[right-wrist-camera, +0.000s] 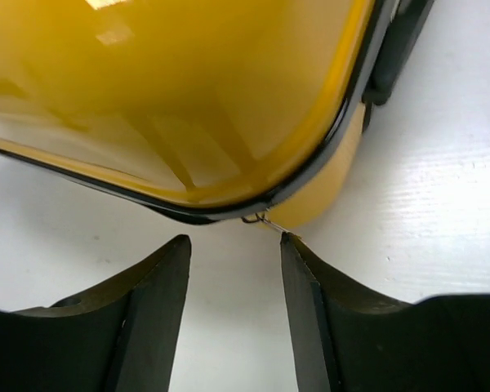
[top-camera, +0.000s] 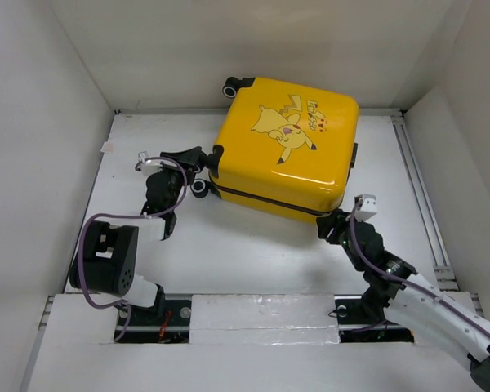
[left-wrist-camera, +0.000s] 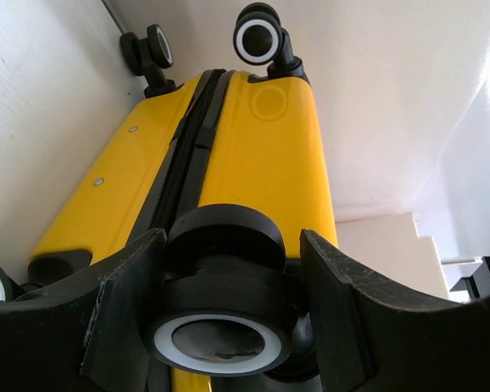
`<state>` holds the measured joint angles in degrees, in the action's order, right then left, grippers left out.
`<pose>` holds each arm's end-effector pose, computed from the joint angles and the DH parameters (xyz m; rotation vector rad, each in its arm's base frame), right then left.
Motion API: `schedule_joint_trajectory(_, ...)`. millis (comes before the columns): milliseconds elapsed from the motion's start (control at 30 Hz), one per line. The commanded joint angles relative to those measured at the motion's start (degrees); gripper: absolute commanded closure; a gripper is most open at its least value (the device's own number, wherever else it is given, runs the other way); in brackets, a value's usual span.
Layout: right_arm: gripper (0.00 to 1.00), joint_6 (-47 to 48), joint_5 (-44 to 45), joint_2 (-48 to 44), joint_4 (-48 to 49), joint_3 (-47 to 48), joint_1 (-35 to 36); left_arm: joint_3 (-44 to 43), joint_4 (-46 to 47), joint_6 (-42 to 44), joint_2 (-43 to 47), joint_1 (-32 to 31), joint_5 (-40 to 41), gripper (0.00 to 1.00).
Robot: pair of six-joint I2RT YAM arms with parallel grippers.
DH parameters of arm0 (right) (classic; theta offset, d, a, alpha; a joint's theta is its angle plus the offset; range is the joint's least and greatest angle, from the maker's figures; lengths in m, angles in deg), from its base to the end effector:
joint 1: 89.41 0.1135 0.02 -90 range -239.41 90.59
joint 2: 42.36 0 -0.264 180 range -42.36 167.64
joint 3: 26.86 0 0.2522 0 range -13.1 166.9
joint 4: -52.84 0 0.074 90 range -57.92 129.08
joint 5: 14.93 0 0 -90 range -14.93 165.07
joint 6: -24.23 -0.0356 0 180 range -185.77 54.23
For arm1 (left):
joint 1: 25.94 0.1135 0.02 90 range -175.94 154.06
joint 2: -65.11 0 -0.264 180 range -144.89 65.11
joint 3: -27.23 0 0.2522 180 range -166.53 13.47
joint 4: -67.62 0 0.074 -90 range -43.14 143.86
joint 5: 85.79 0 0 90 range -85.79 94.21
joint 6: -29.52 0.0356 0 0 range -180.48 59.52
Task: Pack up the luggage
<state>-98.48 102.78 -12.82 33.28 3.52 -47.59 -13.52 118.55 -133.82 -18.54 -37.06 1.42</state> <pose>0.1172 0.0826 0.2135 0.1795 1.8737 0.4409 0.2784 -0.0565 0.2195 -0.7653 1.3524 -1.2296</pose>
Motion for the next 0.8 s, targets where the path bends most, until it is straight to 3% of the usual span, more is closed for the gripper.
schedule_joint_trajectory(0, 0.44, 0.18, -0.37, 4.20, -2.37, 3.42, -1.21, -5.00, 2.91, 2.59, 0.16, -0.93, -5.22, 1.00)
schedule_joint_trajectory(167, 0.43, 3.00, -2.73, 5.70, 0.18, 4.82, -3.94, -9.67, -1.13, 3.91, -1.07, -0.93, -4.60, 1.00)
schedule_joint_trajectory(367, 0.43, 11.87, -5.37, 9.91, 10.09, 4.20, -7.63, -10.81, -1.14, 3.91, -1.68, -0.93, -4.60, 1.00)
schedule_joint_trajectory(467, 0.52, 13.89, -9.50, 13.87, 12.74, 5.52, -9.03, -10.20, -0.53, 3.91, -2.21, -0.93, -4.60, 1.00)
schedule_joint_trajectory(767, 0.69, 15.92, -8.98, 16.69, 19.87, 5.17, -9.04, -9.40, 0.79, 3.38, -3.44, -0.93, -4.60, 1.00)
